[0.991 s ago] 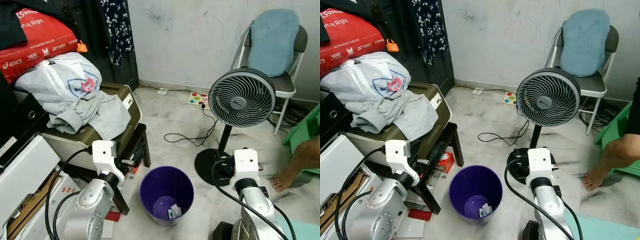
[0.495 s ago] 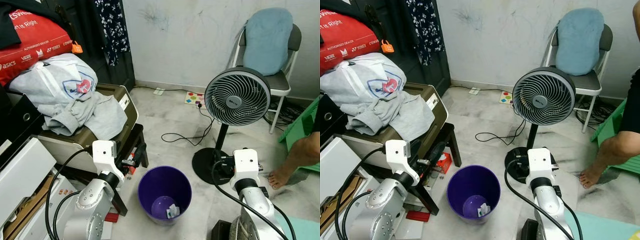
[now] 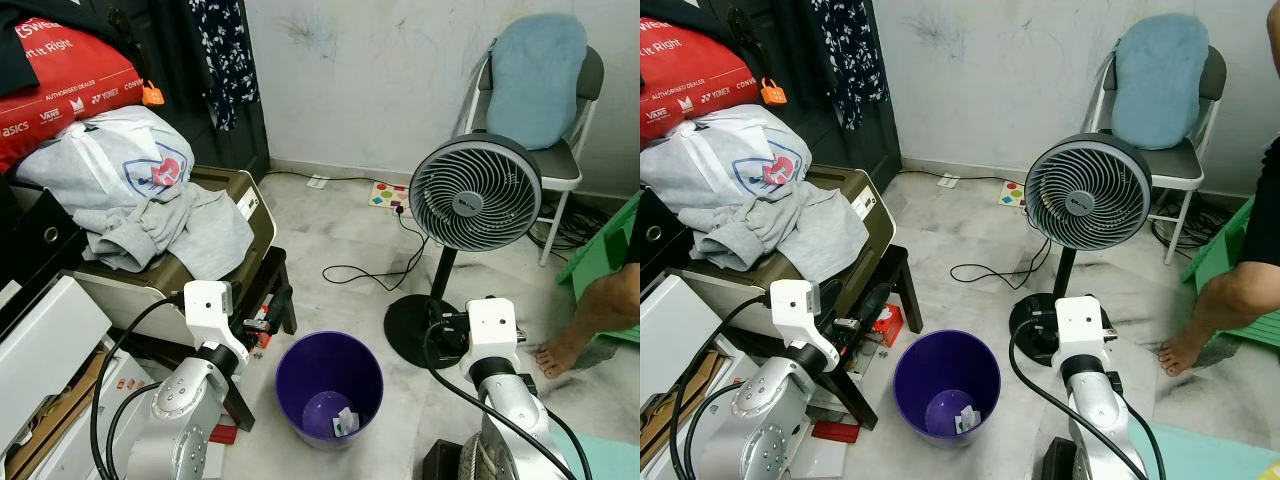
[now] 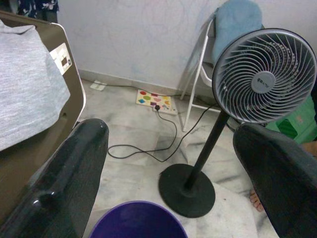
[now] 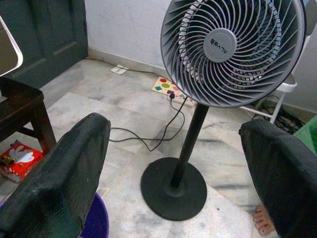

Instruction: Clean up the room

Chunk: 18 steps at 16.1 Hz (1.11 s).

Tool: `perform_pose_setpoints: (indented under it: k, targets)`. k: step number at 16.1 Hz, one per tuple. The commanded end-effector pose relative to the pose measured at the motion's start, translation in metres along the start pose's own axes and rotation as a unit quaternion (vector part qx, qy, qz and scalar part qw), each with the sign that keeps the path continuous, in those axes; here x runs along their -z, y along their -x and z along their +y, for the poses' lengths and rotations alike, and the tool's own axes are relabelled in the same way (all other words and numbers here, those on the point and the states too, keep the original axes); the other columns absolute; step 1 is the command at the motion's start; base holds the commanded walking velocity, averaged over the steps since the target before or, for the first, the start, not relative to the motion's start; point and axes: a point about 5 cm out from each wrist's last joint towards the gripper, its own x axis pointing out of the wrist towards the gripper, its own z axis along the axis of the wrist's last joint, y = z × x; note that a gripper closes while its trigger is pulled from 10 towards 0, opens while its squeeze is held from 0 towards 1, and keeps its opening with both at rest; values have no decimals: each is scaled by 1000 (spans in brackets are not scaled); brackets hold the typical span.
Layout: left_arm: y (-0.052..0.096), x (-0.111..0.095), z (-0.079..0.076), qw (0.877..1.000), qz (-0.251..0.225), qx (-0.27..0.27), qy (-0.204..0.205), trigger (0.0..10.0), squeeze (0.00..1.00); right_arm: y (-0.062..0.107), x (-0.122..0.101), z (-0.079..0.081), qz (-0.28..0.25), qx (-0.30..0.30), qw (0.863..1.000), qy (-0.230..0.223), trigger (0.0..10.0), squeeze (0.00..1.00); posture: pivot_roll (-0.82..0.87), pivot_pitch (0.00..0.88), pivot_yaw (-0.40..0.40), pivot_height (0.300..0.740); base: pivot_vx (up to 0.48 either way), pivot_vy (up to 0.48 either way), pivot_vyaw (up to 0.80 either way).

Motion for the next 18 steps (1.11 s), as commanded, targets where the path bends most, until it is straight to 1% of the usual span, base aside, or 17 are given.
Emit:
perform_pose_setpoints:
  k: [1, 2, 4, 15, 18]
  targets:
    - [2, 1, 3, 1000, 5, 0, -4, 10000, 0, -2, -1, -1, 1, 0, 1000, -4, 10000, 0, -141, 0, 78, 740, 0, 0, 0]
    - [1, 1, 3, 1000, 6, 2, -6, 10000, 0, -3, -1, -1, 1, 0, 1000, -4, 10000, 0, -142, 0, 79, 740, 0, 0, 0]
    - [2, 0, 3, 1000, 1, -2, 10, 10000, 0, -3, -1, -1, 1, 0, 1000, -4, 10000, 0, -142, 0, 79, 740, 0, 0, 0]
    - [1, 1, 3, 1000, 4, 0, 9, 10000, 0, -3, -1, -1, 2, 0, 1000, -5, 10000, 0, -143, 0, 78, 740, 0, 0, 0]
    - [1, 1, 3, 1000, 5, 0, 9, 10000, 0, -3, -1, -1, 3, 0, 1000, -5, 10000, 0, -142, 0, 78, 740, 0, 0, -702]
